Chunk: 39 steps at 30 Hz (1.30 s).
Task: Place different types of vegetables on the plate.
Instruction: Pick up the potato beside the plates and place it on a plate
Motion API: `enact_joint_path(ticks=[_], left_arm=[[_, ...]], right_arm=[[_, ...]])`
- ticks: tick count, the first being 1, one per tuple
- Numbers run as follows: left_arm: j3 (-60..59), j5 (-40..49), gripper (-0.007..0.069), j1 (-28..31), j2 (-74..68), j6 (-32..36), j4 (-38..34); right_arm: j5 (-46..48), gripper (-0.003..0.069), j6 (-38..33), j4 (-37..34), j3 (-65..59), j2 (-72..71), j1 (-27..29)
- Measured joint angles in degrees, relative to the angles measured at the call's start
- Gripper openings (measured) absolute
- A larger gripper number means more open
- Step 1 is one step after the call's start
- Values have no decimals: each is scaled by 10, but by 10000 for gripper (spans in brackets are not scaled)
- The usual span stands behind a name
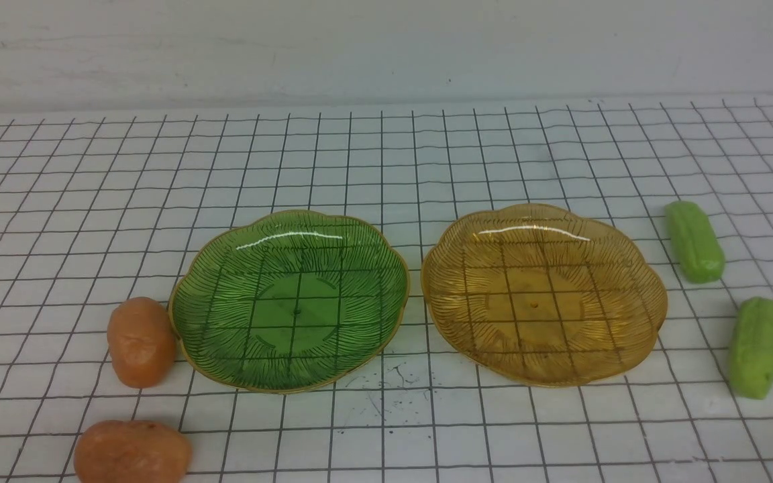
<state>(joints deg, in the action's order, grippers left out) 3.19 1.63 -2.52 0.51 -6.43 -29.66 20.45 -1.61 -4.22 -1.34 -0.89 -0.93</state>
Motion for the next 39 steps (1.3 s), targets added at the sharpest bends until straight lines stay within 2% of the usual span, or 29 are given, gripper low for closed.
enact_joint_path(ticks=[3,4,5,6,7,11,15,23,26,29,32,35,39], left_arm=[[35,56,-8,0,-12,7,1],[69,107,-8,0,-32,16,3],[79,115,-8,0,-40,18,3],[119,192,-8,0,-82,32,13],[140,229,-8,0,-99,37,18],[237,410,-8,0,-240,75,78],[303,497,-8,0,-364,77,149],[419,509,-8,0,-535,61,223],[483,554,-6,7,-628,60,238],[503,591,-6,20,-676,61,230],[507,612,-4,42,-728,88,228],[507,607,-5,52,-739,89,225],[507,555,-5,56,-740,64,207]], right_arm=[[-25,-15,16,-55,-4,0,0],[-55,-15,42,-111,-4,0,0],[-65,-15,45,-129,-4,0,0],[-104,-15,71,-204,-4,0,0],[-116,-15,80,-223,-4,0,0],[-162,-15,113,-418,-4,0,0],[-172,-15,114,-495,-4,0,0],[-181,-15,108,-507,-4,0,0],[-160,-15,89,-505,-4,0,0],[-98,-15,52,-487,3,0,0],[68,-15,-54,-445,78,10,0],[155,-15,-102,-436,144,63,0],[266,-15,-157,-417,217,159,0]])
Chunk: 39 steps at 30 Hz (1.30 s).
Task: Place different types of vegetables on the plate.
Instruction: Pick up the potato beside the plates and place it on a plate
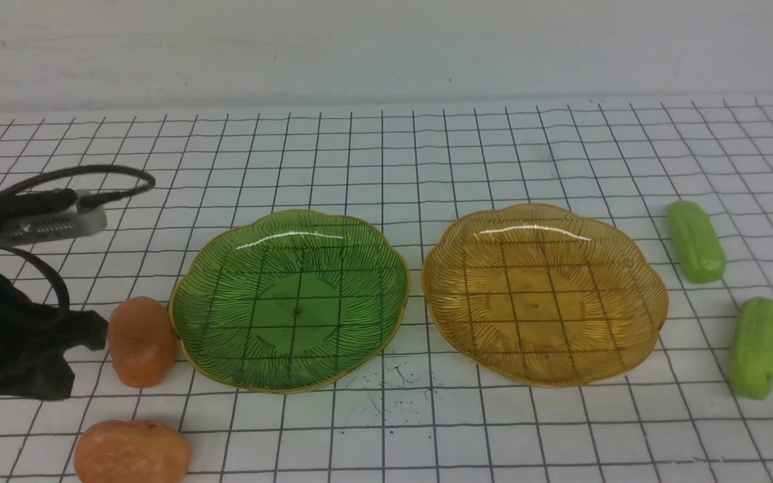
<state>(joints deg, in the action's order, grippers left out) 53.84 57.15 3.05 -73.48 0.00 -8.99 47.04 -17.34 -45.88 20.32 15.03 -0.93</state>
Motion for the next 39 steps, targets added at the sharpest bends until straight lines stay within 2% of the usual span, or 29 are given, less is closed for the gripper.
enact_joint_path(ticks=[5,8,13,16,19,23,30,32,34,36,39], left_arm=[[0,-87,22,0,-21,-9,-7],[0,-141,88,0,-54,-9,-7],[0,-197,274,0,-105,-8,-10],[1,-227,435,0,-143,-8,-10],[1,-248,563,0,-175,-8,-11],[1,-270,647,0,-206,-8,-11],[6,-291,659,0,-236,-8,-19],[6,-290,633,0,-242,-8,-18],[6,-290,548,0,-244,-8,-18],[6,-289,509,0,-244,-8,-17],[6,-283,510,0,-238,-8,-17]], right_arm=[[105,-15,-60,9,36,81,0],[146,-15,-78,10,37,102,0],[161,-15,-83,10,38,103,0],[162,-15,-83,10,38,103,0],[162,-15,-83,10,38,103,0],[162,-15,-83,10,38,103,0],[162,-15,-83,10,38,103,0],[162,-15,-82,10,38,103,0],[162,-15,-80,10,38,103,0],[162,-15,-77,10,38,103,0],[160,-15,-75,10,38,103,0]])
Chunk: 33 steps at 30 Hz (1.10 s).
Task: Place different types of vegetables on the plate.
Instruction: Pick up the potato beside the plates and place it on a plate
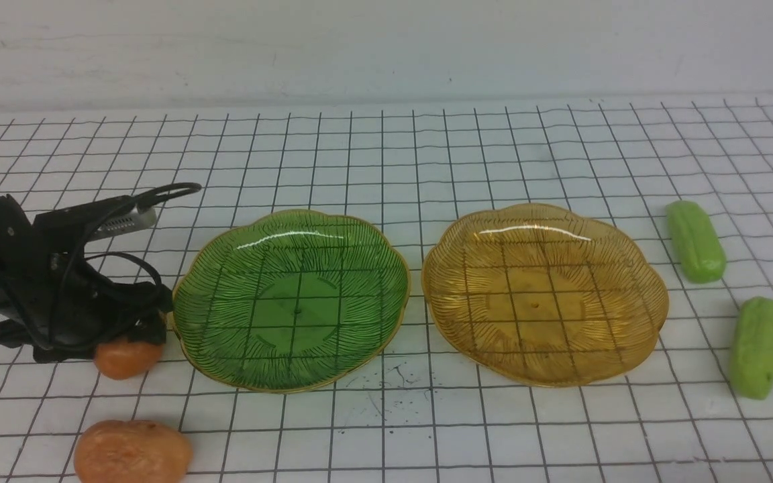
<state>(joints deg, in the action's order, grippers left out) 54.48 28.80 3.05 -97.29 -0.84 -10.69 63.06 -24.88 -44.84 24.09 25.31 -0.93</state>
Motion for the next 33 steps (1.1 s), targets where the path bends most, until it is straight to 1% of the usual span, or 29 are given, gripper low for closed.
enact_joint_path(ticks=[8,10,13,15,16,19,22,24,27,31,33], left_arm=[[5,9,510,1,81,0,6],[32,13,510,-11,125,0,-18],[85,51,510,-63,148,28,-76],[132,78,510,-120,145,75,-126],[135,82,510,-133,144,84,-135],[212,87,510,-247,91,144,-202],[267,85,510,-318,21,170,-220],[304,84,510,-349,-36,172,-221],[346,84,510,-372,-104,172,-221],[400,87,510,-384,-188,168,-220],[414,93,510,-384,-209,161,-220]], right_arm=[[0,-15,-4,0,0,0,0],[0,-15,-4,0,0,0,0],[2,-15,-4,-1,0,0,0],[2,-15,-4,-2,0,0,0],[2,-15,-4,-2,0,0,0],[-7,-15,-4,-2,0,0,0],[-10,-15,-4,-9,0,0,0],[-8,-15,-4,-16,0,0,0],[-6,-15,-4,-19,0,0,0],[2,-15,-5,-20,0,0,0],[4,-15,-5,-20,0,0,0]])
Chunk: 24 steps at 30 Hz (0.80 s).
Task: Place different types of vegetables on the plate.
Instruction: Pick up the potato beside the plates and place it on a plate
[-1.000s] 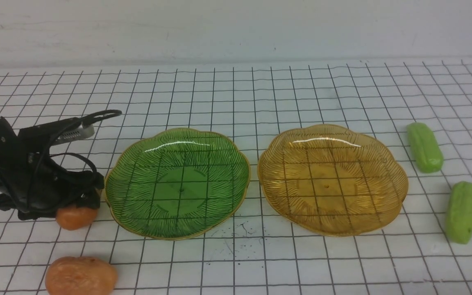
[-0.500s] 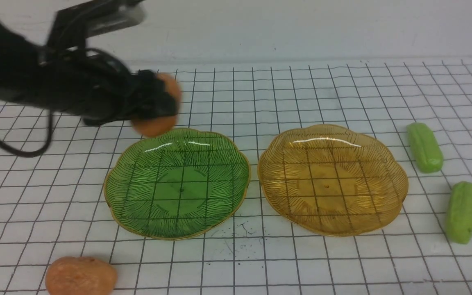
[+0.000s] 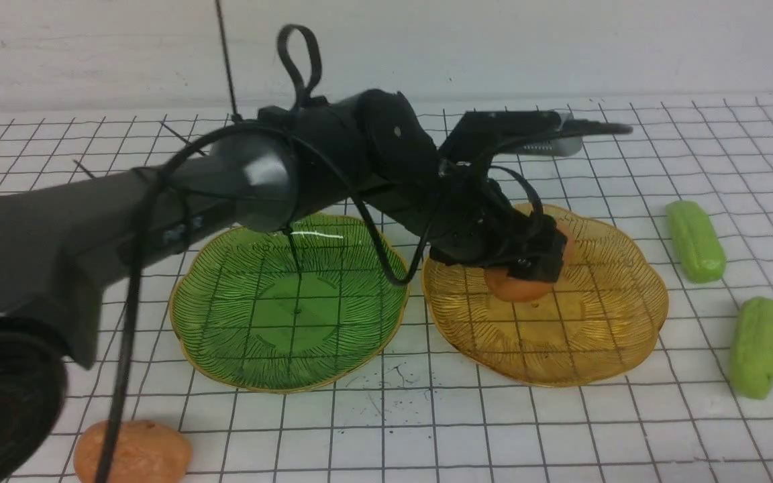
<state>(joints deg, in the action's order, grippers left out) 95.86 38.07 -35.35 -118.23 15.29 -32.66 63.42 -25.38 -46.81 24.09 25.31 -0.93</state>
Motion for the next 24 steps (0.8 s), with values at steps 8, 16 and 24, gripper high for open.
enact_joint_path(ticks=[8,16,24], left_arm=[[31,42,616,6,-16,-41,3],[81,179,547,52,4,-57,7],[93,315,38,141,93,-98,126]], right_arm=[[1,-15,0,1,0,0,0],[2,-15,-4,3,0,0,0],[3,-15,-6,15,0,0,0]])
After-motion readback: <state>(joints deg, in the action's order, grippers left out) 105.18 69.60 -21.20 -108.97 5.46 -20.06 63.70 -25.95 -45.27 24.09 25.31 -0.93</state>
